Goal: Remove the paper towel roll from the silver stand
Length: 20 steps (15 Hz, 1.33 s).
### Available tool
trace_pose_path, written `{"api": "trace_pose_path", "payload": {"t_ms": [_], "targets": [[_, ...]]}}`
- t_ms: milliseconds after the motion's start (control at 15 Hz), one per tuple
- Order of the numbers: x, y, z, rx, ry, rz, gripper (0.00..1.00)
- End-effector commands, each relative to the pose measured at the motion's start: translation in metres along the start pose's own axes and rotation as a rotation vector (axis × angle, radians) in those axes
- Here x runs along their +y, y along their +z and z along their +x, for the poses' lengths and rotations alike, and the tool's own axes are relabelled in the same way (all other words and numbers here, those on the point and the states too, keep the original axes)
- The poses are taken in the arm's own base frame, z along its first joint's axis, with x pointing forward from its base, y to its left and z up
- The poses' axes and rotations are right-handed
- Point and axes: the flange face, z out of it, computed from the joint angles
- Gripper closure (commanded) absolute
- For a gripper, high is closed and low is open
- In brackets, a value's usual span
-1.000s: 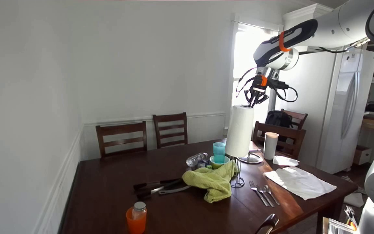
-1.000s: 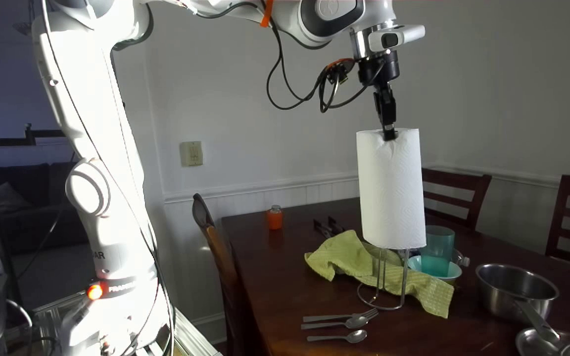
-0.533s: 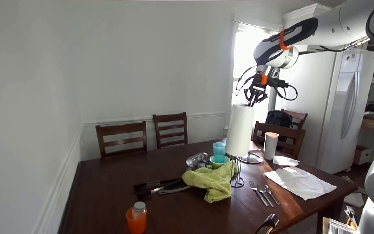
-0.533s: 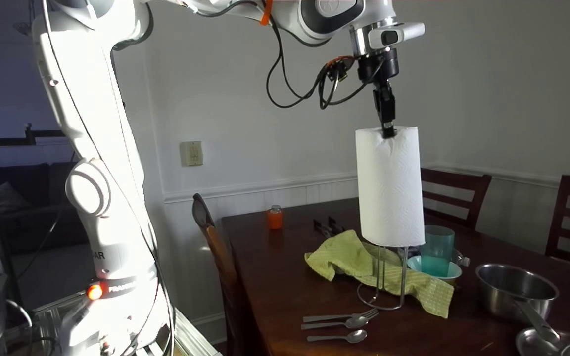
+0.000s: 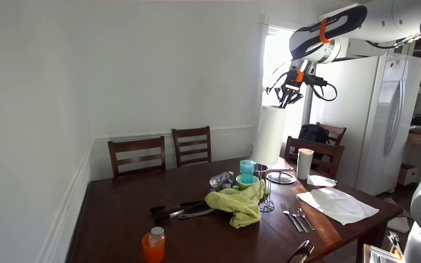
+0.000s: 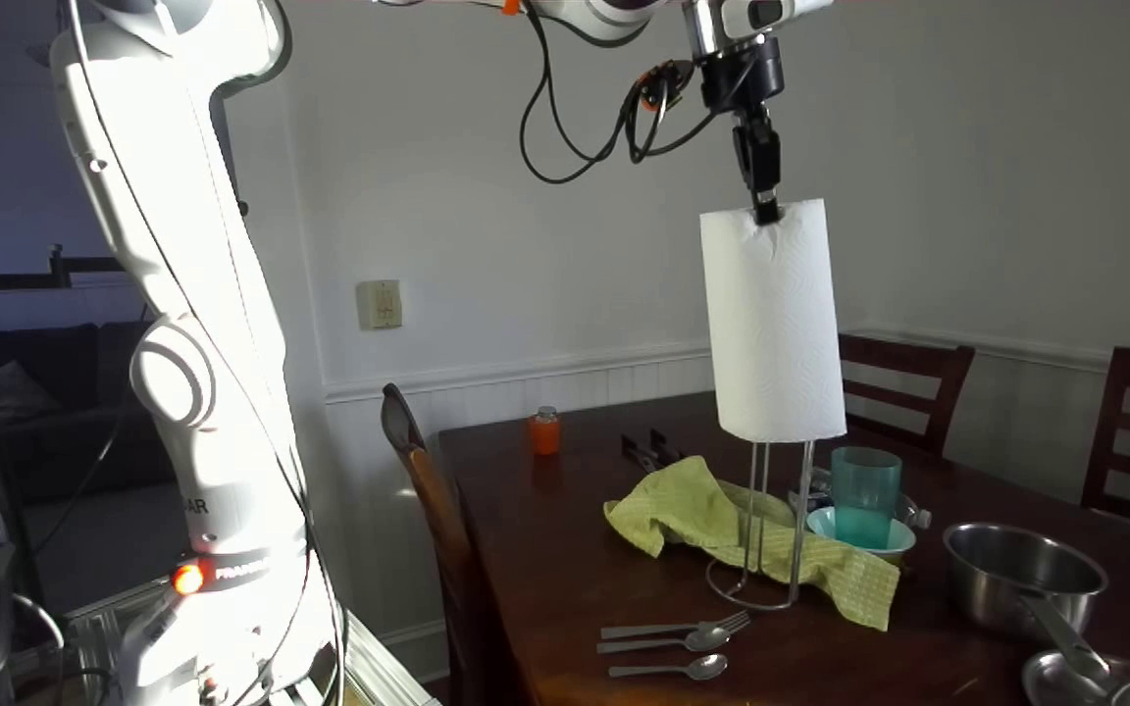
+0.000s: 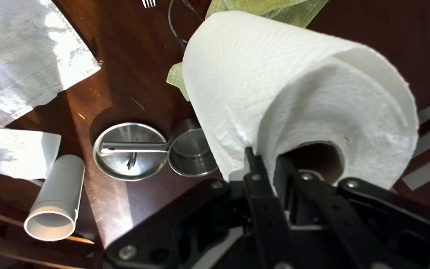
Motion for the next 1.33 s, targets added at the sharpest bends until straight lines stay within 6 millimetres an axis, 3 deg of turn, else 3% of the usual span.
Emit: {"api": "trace_pose_path", "payload": {"t_ms": [0,600,1267], "targets": [[-0.010,-0.036,-0.001,0.025,-0.041,0.000,0.97],[-0.041,-0.093,-0.023,-0.003,-0.194,0.039,0.97],[-0.027,-0.103,-0.062,-0.226,-0.366,0.030,0.97]]}}
